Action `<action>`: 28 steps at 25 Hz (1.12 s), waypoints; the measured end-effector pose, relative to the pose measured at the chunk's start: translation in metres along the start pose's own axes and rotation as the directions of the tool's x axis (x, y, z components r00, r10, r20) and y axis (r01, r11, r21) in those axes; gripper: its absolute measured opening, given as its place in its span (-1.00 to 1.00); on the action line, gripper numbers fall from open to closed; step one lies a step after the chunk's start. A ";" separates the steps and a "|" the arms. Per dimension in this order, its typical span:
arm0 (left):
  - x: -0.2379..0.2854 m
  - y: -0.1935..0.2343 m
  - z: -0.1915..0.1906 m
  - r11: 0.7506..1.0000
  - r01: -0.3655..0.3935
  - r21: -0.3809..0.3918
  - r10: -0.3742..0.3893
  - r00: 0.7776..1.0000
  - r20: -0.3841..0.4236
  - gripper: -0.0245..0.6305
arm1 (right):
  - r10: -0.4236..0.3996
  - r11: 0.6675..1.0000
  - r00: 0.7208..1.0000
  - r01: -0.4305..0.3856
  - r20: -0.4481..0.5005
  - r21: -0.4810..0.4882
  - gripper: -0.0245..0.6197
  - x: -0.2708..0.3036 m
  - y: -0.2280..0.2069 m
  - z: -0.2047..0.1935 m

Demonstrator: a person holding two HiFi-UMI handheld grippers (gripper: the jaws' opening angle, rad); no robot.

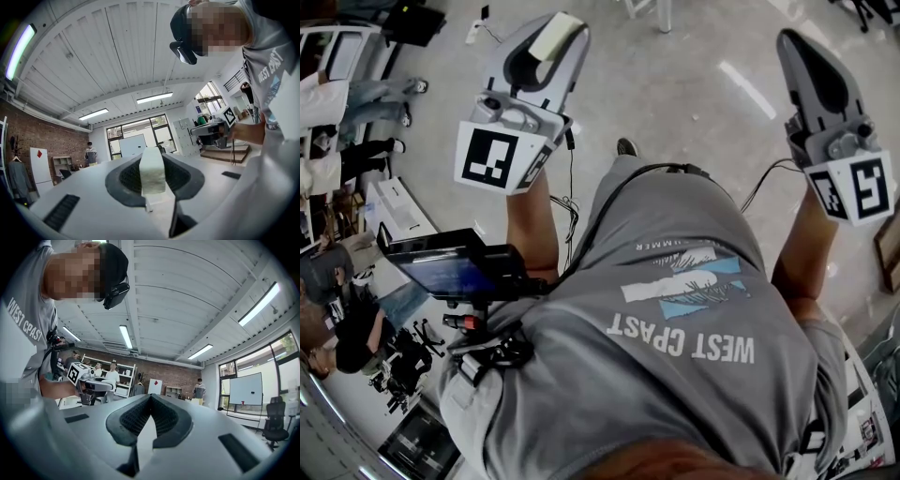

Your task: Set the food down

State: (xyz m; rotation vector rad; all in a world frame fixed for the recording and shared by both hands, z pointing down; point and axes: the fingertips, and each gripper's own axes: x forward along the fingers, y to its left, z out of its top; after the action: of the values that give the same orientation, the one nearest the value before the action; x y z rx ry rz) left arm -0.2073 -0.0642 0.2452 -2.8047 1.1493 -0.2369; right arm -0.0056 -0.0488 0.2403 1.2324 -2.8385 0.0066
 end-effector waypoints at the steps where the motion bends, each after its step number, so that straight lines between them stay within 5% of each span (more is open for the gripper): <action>1: 0.000 -0.001 0.000 1.000 0.003 -0.003 -0.003 1.000 0.000 -0.60 | -0.002 1.000 1.000 0.002 -0.003 0.000 -0.90 0.000 0.001 0.000; 23: 0.022 -0.043 0.009 0.986 0.164 -0.018 -0.161 0.983 0.093 -0.60 | -0.138 0.990 0.990 0.137 -0.029 -0.034 -0.90 -0.029 0.003 0.003; 28: 0.047 -0.049 0.035 0.984 0.176 -0.025 -0.171 0.977 0.131 -0.60 | -0.174 0.981 0.985 0.174 0.004 -0.081 -0.90 -0.041 -0.022 0.034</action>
State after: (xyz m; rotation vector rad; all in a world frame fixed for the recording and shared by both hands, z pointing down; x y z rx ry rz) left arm -0.1344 -0.0617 0.2233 -2.9057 0.8919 -0.0476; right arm 0.0372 -0.0341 0.2039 1.4556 -2.6881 -0.1119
